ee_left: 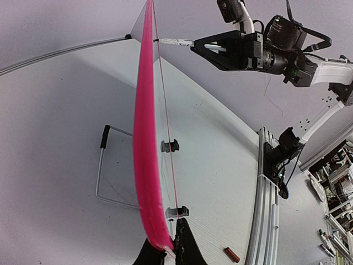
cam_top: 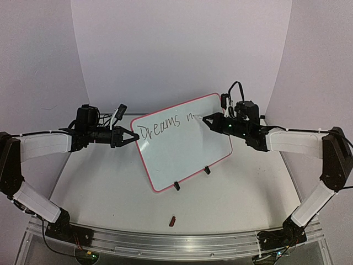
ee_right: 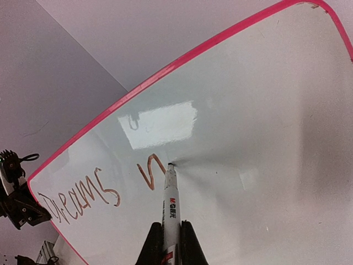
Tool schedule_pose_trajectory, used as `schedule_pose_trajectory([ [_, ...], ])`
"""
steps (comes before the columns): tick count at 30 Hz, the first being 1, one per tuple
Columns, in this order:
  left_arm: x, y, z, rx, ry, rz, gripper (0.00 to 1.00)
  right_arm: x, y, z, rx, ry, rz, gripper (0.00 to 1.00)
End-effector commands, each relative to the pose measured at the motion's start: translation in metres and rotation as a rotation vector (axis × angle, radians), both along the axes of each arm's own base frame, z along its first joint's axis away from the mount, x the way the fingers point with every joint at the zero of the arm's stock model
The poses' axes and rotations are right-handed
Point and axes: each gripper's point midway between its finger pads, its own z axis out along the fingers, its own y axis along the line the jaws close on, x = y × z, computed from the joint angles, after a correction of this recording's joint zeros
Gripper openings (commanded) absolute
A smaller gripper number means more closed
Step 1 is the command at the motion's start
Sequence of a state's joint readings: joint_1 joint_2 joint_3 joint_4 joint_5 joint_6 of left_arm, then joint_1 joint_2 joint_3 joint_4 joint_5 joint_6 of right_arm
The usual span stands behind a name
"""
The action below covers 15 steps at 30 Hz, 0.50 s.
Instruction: Write a sentence on the whiteboard
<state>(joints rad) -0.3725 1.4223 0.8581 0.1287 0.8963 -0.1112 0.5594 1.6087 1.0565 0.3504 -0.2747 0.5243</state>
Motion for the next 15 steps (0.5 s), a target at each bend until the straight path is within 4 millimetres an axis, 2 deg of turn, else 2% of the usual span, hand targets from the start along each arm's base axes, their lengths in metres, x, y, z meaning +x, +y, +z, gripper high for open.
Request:
schedule_pose_trajectory([
  [1, -0.003, -0.004, -0.014, 0.064, -0.045, -0.025, 0.00, 0.013, -0.004, 0.016, 0.015, -0.044, -0.039, 0.00],
  [6, -0.003, -0.003, -0.014, 0.065, -0.043, -0.024, 0.00, 0.015, -0.010, 0.019, 0.014, -0.052, -0.064, 0.00],
  [15, -0.003, -0.003, -0.014, 0.064, -0.044, -0.025, 0.00, 0.020, -0.007, 0.029, 0.023, -0.074, -0.054, 0.00],
])
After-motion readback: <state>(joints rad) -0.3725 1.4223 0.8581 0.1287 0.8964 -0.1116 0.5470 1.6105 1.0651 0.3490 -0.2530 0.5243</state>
